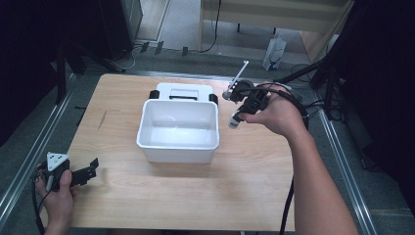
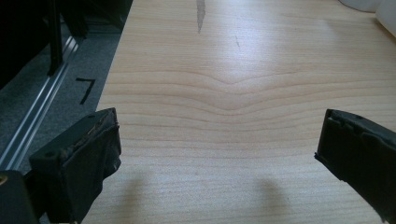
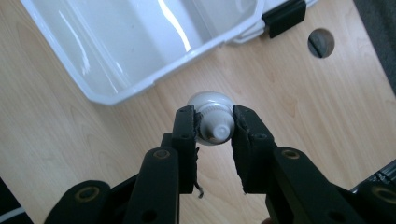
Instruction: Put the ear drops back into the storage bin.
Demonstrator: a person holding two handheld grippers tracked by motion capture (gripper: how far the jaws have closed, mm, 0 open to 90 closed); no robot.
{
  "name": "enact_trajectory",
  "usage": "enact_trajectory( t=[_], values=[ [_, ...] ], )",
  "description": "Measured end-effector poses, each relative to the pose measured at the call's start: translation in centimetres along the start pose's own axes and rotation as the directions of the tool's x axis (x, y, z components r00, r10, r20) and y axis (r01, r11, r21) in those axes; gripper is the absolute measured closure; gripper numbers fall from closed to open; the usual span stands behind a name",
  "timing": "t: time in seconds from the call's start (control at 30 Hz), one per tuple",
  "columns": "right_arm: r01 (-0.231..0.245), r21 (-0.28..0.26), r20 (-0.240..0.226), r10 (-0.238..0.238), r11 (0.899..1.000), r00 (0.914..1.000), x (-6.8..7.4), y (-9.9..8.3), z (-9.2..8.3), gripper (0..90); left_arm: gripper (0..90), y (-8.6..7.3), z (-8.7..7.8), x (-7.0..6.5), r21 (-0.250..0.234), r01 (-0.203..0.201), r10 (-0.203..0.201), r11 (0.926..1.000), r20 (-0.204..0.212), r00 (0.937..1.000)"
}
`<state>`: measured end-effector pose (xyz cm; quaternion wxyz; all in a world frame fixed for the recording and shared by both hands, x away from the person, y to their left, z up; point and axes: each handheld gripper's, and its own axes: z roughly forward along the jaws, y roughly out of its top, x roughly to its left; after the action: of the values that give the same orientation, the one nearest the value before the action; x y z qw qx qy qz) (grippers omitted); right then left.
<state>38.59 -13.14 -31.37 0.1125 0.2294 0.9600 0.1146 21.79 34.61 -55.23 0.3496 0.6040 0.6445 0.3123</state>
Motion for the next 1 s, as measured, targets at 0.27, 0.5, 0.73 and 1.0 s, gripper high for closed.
enact_trajectory(
  t=[0.27, 0.5, 0.73, 1.0],
  values=[
    [0.036, -0.024, -0.007, -0.036, 0.999, 0.9993, 0.8, 2.6, -0.4, 72.3, 0.4, 0.0, 0.0, 0.0, 0.000, 0.001, -0.001, 1.0000, 0.003, 1.0000],
    [0.071, -0.025, -0.032, -0.072, 0.997, 0.9969, 1.8, 4.5, 0.6, 72.3, 0.4, 0.0, 0.0, 0.0, 0.004, 0.003, -0.003, 1.0000, 0.004, 1.0000],
    [0.115, -0.015, -0.058, -0.116, 0.993, 0.9916, 2.6, 6.0, 2.1, 72.3, 0.4, 0.0, 0.0, 0.1, 0.003, 0.003, -0.003, 1.0000, 0.007, 1.0000],
    [0.146, 0.020, -0.075, -0.144, 0.989, 0.9867, 2.9, 6.4, 3.9, 72.2, 0.4, 0.0, 0.0, 0.1, 0.003, 0.008, -0.008, 1.0000, 0.010, 0.9999]
  ],
)
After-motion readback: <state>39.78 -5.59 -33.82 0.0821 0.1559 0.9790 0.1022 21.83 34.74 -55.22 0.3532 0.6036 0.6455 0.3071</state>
